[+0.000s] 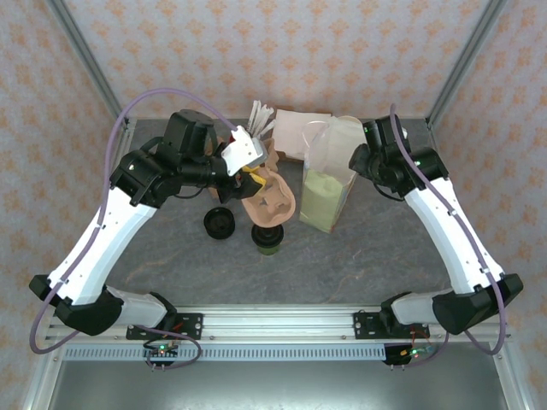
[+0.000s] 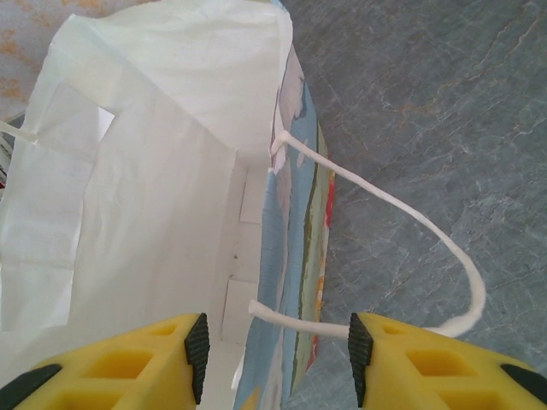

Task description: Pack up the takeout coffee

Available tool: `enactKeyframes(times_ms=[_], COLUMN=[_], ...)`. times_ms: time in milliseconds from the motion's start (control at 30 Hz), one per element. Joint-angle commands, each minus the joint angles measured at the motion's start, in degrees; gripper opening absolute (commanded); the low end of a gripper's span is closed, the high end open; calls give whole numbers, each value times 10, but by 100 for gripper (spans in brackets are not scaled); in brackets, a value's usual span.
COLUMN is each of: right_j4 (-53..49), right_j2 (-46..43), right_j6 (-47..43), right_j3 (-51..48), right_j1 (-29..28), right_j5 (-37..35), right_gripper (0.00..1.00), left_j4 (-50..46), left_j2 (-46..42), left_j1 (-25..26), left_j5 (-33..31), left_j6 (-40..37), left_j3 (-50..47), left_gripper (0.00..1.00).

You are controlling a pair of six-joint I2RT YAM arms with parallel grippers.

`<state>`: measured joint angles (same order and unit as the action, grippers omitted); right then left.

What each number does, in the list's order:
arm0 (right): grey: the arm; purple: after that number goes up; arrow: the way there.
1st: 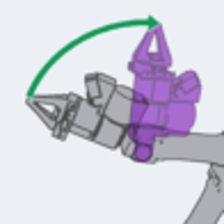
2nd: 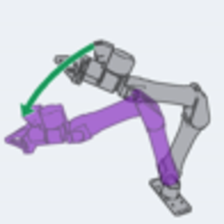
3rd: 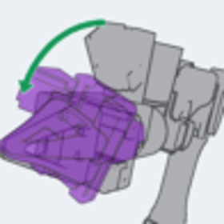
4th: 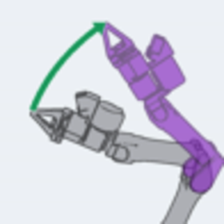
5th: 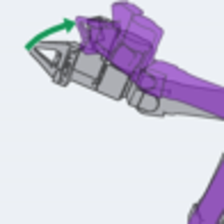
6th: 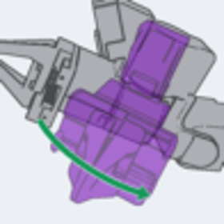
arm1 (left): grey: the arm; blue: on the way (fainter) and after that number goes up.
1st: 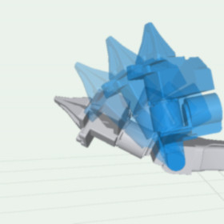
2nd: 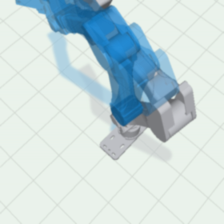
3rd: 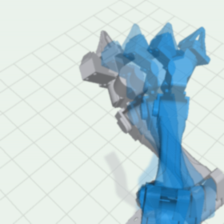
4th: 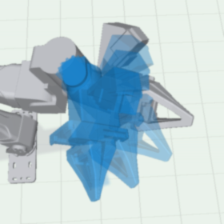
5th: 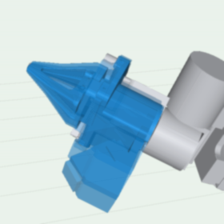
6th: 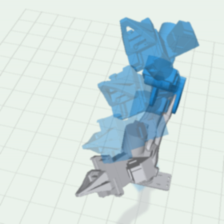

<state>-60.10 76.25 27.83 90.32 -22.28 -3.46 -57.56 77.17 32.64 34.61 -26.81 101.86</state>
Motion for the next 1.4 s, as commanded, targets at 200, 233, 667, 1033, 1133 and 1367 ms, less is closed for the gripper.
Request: enactKeyframes(times_ms=[200, 233, 667, 1033, 1133, 1367], right_j4=[10, 9, 19, -5, -17, -50], right_j2=[22, 24, 41, 23, 8, -36], right_j6=[-10, -10, -18, -68, -93, -158], right_j3=[-9, -9, -19, 9, 19, 30], right_j1=[3, 3, 4, 3, 4, -13], right_j5=[-2, -3, -6, -3, 10, 28], right_gripper=[48, 48, 34, 0, 0, 0], left_j4=[8, 8, 21, 55, 74, 99], left_j2=[-8, -8, -11, -15, -12, 4], left_j1=[1, 1, 1, 1, 2, 9], left_j5=[12, 13, 39, 85, 104, 148], left_j6=[11, 11, 32, 72, 92, 147], left_j3=[25, 26, 40, 48, 48, 69], left_gripper=[34, 34, 34, 34, 34, 34])
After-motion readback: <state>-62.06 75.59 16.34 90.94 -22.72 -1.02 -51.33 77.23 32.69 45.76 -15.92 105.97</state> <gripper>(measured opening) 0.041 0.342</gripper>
